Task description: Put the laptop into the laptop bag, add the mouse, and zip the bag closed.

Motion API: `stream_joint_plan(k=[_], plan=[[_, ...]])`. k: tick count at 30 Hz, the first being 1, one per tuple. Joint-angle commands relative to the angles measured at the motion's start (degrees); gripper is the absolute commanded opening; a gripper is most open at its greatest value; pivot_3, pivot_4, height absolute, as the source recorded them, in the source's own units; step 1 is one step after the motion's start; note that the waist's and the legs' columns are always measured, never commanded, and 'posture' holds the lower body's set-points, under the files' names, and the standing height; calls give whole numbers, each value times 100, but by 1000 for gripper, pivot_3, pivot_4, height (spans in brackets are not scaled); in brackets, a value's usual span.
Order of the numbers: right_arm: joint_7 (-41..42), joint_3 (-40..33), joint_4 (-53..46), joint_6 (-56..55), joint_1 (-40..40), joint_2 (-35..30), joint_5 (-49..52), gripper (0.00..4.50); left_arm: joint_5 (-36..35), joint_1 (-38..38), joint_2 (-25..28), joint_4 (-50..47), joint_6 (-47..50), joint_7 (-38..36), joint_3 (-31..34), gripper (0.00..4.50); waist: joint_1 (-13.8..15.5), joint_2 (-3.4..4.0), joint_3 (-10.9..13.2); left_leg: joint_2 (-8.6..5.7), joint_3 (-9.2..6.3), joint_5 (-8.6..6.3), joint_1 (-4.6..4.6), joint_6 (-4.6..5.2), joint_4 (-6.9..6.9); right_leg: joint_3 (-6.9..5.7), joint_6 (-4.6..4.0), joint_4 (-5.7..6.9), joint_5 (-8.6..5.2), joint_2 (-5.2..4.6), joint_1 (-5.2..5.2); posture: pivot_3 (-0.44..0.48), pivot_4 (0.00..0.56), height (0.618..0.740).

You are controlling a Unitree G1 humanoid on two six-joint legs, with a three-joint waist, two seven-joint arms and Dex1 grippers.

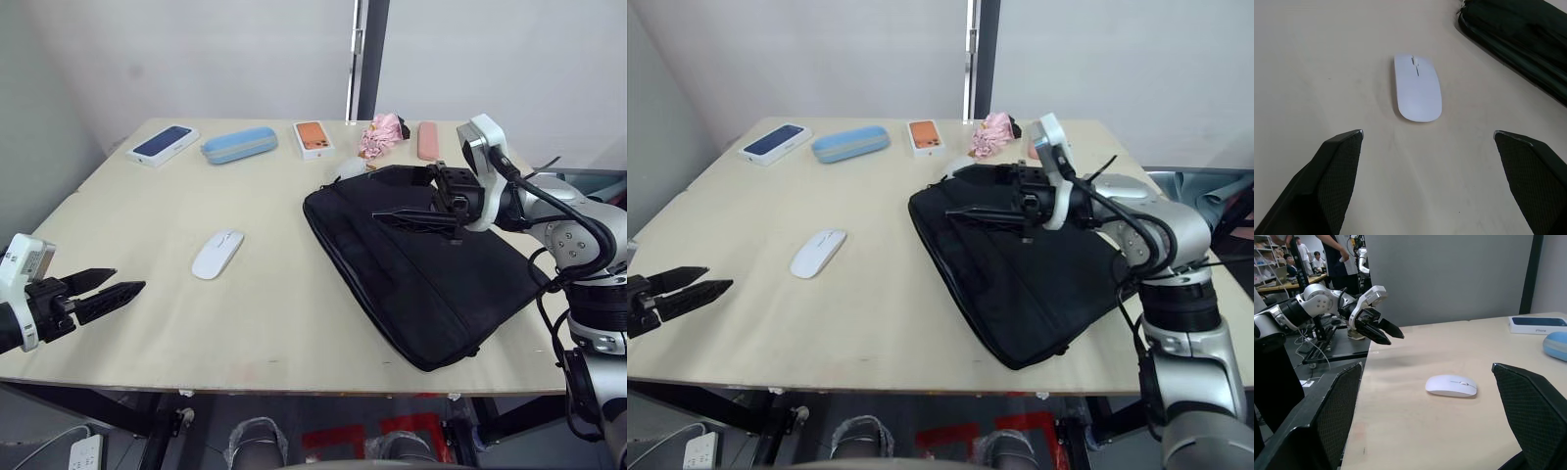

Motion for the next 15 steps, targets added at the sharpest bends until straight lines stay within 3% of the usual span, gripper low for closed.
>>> stream_joint_plan(k=[1,15], plan=[[-126,-89,-153,-232,-35,21,-54,4452,41,-255,-88,-273,-220,263,-286,4500,-1,0,0,-1,0,0,0,0,1,0,0,0,0,0,1,0,150,740],[-378,-17,-492,-597,407,-89,-349,4452,1432,-1825,-1001,538,-1707,1445,-2294,4500,-8,-2,-2,-1,0,2,-2,0,4,1,2,2,2,0,1,0,150,740]])
